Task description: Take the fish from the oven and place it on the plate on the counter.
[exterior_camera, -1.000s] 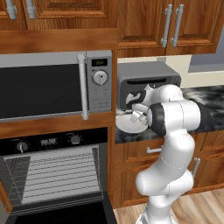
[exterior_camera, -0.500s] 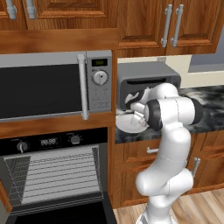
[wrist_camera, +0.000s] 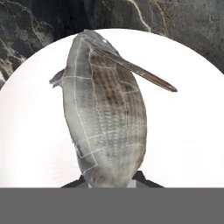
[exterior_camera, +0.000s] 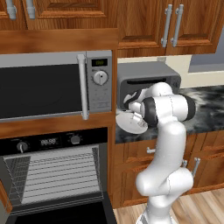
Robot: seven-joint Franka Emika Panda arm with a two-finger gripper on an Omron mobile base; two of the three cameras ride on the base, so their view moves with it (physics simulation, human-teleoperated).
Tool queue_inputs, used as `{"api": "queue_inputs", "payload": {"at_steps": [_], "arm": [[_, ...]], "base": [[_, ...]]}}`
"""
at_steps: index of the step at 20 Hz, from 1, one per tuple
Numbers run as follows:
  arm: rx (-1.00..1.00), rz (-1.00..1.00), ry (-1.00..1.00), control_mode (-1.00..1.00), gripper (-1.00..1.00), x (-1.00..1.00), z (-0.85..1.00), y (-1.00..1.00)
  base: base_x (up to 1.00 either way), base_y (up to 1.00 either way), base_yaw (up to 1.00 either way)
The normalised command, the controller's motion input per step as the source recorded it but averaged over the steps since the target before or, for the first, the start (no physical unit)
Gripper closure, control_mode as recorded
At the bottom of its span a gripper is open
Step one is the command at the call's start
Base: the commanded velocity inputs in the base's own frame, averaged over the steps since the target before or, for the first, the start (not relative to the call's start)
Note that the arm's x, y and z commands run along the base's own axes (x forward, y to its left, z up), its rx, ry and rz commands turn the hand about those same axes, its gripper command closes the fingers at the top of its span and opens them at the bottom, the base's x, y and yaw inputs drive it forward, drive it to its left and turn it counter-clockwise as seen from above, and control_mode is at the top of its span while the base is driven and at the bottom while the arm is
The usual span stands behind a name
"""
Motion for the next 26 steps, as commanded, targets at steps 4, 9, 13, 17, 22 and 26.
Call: {"api": "queue_inputs", "payload": {"at_steps": [4, 9, 13, 17, 22, 26], "arm": [[0.0, 0.06, 0.0, -1.0, 1.0, 0.27, -0.03, 0.12], [0.0, 0.02, 0.02, -1.0, -1.0, 0.03, 0.0, 0.02], [0.0, 0.0, 0.0, -1.0, -1.0, 0.0, 0.0, 0.02], [0.0, 0.0, 0.0, -1.0, -1.0, 0.0, 0.0, 0.1], [-0.01, 0.0, 0.01, -1.0, -1.0, 0.0, 0.06, 0.3], [0.0, 0.01, 0.11, -1.0, -1.0, 0.0, 0.43, 0.08]], "base": [[0.0, 0.0, 0.0], [0.0, 0.0, 0.0], [0.0, 0.0, 0.0], [0.0, 0.0, 0.0], [0.0, 0.0, 0.0], [0.0, 0.0, 0.0]]}}
